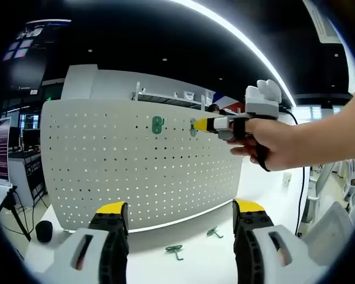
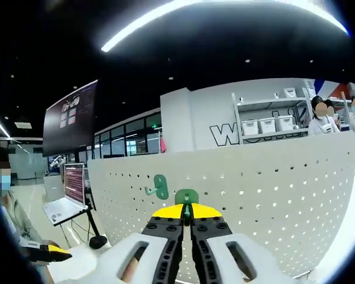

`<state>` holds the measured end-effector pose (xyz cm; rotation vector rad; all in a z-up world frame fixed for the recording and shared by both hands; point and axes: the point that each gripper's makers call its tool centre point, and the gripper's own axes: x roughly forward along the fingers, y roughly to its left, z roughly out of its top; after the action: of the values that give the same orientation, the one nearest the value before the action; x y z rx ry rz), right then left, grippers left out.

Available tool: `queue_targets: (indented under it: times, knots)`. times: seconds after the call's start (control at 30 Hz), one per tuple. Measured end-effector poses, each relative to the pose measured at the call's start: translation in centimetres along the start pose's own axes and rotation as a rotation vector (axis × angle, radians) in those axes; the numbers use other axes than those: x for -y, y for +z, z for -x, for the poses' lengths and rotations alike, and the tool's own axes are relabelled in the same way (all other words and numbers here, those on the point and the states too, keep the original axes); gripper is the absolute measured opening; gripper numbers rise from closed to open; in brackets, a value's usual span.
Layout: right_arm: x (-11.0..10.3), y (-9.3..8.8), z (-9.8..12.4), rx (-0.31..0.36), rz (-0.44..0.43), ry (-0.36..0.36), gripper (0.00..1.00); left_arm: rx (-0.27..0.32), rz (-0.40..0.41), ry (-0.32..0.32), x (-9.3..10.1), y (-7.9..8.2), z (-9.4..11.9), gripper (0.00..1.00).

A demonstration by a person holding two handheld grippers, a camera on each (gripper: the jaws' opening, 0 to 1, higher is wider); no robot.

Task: Insert the hook assembly into the mounting plate slot until the hook locks in place.

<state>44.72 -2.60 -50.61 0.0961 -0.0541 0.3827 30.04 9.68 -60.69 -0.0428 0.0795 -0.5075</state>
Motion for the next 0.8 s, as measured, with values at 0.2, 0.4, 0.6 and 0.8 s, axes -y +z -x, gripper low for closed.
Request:
queue_targets:
  times: [0.2,0.4,0.6,0.8]
  knots:
    - [0.2,0.4,-1.0,0.015,0.028,-0.025,0.01,0.006,0.005,0.008,-0.3,0.1,0.1,0.74]
    - [0.3,0.6,-1.7,0.029,0.025,-0.041,0.01,0.006,0.01,0.008,-0.3,0.1,0.2,0.74]
    - [0.2,0.8,-2.4,0.043,0.052,-0.05,0.01,0.004,0.017,0.016,-0.6,0.0,0.2,0.73]
    - [0.3,1.0,-3.2,0.044,0.072,-0.067,0.01,0.013,0.001,0.023,-0.7,0.3,0.5,0.71]
